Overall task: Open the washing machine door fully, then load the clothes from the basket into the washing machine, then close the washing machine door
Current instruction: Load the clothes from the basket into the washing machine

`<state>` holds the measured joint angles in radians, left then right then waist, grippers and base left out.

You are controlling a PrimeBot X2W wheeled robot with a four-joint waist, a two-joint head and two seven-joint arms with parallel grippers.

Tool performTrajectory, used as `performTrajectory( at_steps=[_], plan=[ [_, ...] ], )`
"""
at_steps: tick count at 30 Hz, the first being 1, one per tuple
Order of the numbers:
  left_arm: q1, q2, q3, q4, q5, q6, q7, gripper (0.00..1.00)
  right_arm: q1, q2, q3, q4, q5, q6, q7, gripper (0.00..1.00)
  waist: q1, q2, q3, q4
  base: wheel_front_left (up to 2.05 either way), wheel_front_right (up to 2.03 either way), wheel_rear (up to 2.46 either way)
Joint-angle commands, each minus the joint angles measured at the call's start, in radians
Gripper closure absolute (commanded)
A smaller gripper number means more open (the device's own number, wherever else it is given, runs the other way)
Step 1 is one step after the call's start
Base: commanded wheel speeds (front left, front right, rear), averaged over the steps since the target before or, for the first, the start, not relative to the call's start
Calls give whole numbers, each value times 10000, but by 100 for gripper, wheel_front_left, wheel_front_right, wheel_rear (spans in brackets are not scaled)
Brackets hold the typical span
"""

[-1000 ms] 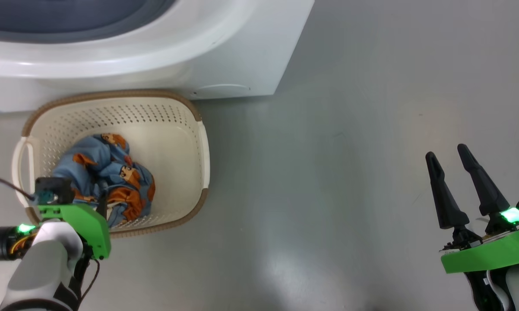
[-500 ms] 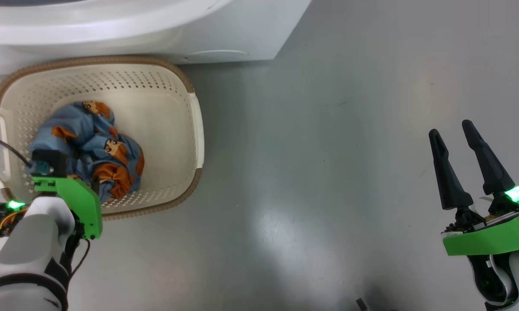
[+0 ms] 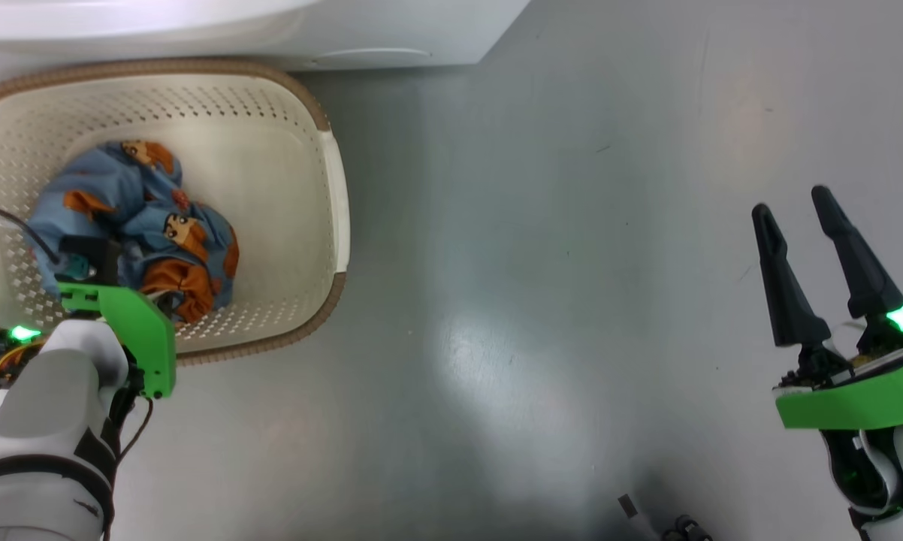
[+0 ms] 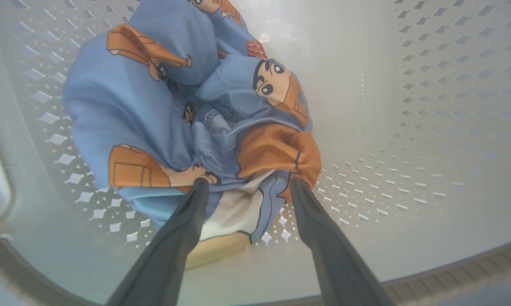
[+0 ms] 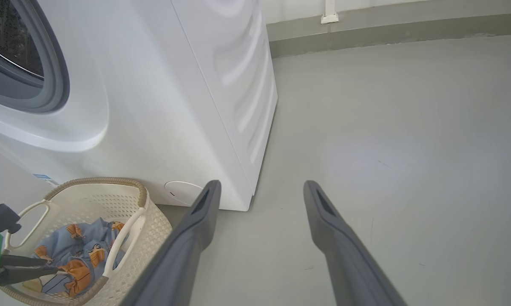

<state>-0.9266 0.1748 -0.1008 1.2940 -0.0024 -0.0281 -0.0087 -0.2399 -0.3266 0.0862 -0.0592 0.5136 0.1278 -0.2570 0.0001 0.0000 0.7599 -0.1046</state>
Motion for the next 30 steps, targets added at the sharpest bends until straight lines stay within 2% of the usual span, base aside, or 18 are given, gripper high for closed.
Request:
performTrajectory(
  at_steps=[1, 23, 24, 25, 26, 27, 28, 30],
  plan=[
    [98, 482, 131, -52, 54, 28, -19, 0, 121, -205, 206, -263, 126, 29, -48, 0, -1, 0, 121, 6, 0, 0, 0],
    [-627, 677, -328, -35, -57, 105, 127, 0, -136, -196, 271, -498, 129, 29, -48, 0, -1, 0, 936, -153, 0, 0, 0],
    [-640, 693, -355, -34, -83, 107, 134, 33, -155, -196, 285, -502, 128, 29, -48, 0, -1, 0, 964, -161, 0, 0, 0],
    [-645, 698, -367, -34, -97, 114, 140, 57, -162, -197, 289, -504, 127, 29, -48, 0, -1, 0, 972, -162, 0, 0, 0],
    [-649, 700, -383, -34, -107, 124, 153, 73, -169, -198, 296, -503, 126, 29, -48, 0, -1, 0, 977, -164, 0, 0, 0],
    [-653, 701, -395, -34, -120, 133, 168, 96, -174, -199, 304, -502, 124, 29, -48, 0, -1, 0, 976, -166, 0, 0, 0],
    [-661, 697, -407, -34, -135, 143, 178, 100, -177, -202, 311, -500, 124, 29, -48, 0, -1, 0, 972, -166, 0, 0, 0],
    [-664, 712, -431, -34, -165, 140, 185, 100, -181, -214, 321, -497, 127, 29, -48, 0, -1, 0, 964, -166, 0, 0, 0]
  ],
)
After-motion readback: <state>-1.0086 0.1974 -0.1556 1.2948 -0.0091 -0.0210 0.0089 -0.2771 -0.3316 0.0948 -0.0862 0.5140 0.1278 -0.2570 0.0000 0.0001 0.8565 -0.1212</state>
